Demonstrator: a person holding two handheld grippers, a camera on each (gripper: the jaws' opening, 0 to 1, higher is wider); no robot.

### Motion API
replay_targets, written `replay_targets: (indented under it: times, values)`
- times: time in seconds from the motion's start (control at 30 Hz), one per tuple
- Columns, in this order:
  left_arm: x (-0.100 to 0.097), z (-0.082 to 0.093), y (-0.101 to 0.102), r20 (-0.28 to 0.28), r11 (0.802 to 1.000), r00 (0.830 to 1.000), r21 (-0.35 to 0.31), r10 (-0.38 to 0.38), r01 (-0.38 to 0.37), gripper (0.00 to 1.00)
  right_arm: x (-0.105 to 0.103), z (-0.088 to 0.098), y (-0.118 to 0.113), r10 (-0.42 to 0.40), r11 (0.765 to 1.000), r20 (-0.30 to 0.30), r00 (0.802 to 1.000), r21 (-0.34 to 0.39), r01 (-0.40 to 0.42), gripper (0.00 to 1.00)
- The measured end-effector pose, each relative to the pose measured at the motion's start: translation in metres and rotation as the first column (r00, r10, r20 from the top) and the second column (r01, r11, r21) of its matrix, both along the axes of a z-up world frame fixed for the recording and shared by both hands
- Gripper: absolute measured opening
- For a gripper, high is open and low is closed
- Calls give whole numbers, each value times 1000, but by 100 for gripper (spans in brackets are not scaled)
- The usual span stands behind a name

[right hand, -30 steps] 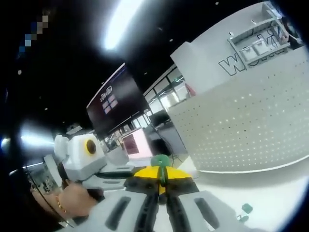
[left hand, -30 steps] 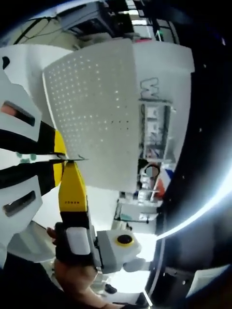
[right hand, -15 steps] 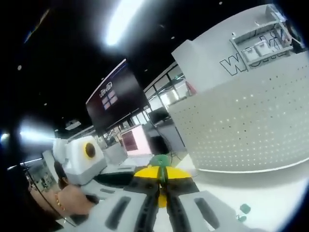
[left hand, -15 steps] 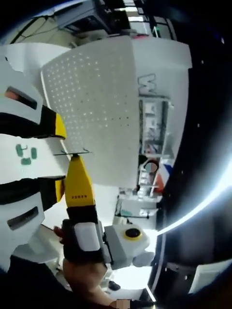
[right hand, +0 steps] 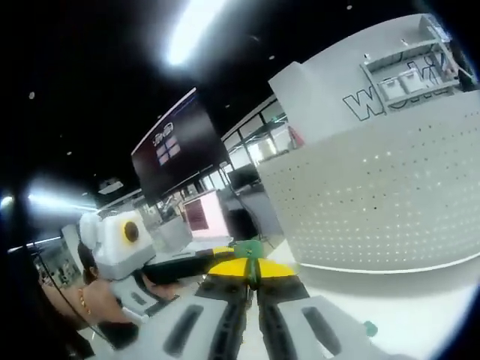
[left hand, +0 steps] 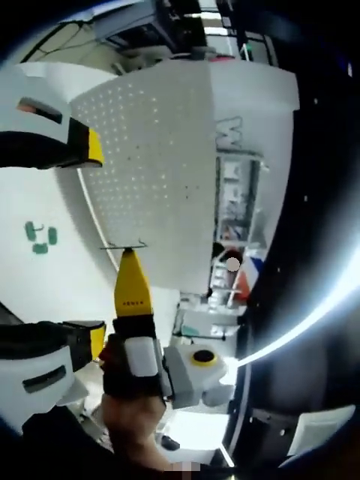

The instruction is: Insert the hook assembly into the mounting plate slot until the hook locks in place.

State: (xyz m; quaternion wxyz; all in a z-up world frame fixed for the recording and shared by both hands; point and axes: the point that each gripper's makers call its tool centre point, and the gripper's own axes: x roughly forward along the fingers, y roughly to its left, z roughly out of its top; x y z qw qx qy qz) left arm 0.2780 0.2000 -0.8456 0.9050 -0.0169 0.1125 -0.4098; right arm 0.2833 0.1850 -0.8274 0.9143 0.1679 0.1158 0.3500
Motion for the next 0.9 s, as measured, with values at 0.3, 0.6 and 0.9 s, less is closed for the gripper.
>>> replay_targets:
  times: [0.3,0.6,0.9]
  values:
    - [3,-3,3,7,1000,1000,6,10,-10,100,9,-5,-18,-71,997,8,997,-17,71,0]
    - [-7,-27,-8,-53,999,998,38,-21,23,100,35,-4,-50,-225,974,48,973,-8,226,0]
    - [-14,-38,-14,-61,996,997,85,-36,41,100,69,-2,-78,-323,945,85,943,-25,326,0]
